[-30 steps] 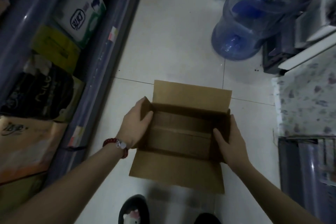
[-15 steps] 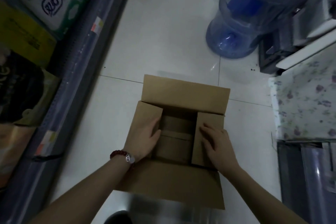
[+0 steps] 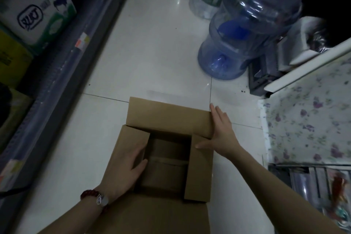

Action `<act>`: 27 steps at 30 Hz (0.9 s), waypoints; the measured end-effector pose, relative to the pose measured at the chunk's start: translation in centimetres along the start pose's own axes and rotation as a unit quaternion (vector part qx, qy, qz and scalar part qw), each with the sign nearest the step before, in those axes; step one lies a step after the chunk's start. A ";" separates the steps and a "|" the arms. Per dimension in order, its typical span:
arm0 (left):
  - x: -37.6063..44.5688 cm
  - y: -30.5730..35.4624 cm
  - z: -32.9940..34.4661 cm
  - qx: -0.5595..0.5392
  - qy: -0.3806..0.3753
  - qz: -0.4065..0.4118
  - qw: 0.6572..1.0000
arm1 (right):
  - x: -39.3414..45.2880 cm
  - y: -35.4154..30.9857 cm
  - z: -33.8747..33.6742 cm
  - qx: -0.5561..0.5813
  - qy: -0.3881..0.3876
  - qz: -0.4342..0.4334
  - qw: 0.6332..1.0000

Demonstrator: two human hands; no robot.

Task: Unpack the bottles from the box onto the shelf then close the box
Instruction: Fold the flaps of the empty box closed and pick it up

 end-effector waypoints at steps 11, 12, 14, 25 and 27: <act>-0.3 -0.5 0.5 -0.013 -0.010 -0.016 1.000 | -5.7 -1.6 -0.1 -0.136 0.236 -0.043 0.961; -0.4 -0.5 0.4 -0.009 -0.011 -0.013 1.000 | -6.4 -1.5 0.0 -0.120 0.236 -0.042 0.963; -0.3 -0.4 0.2 -0.016 -0.015 -0.008 1.000 | -8.0 -1.6 0.3 -0.106 0.232 -0.049 0.966; -2.2 0.3 -2.4 -0.028 0.032 0.026 0.999 | -11.5 -0.9 4.8 -0.172 0.146 -0.015 0.974; -2.4 0.2 -3.0 -0.016 0.036 0.027 0.999 | -11.0 -1.2 4.8 -0.178 0.145 0.003 0.973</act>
Point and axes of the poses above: each hand's wrist, its own x-axis towards the middle knuckle, its own z-axis out of the palm, y = z × x, the point moved 9 cm from there along x, towards the middle knuckle, and after that the axes turned 3 degrees about -x, right-handed, at the moved point
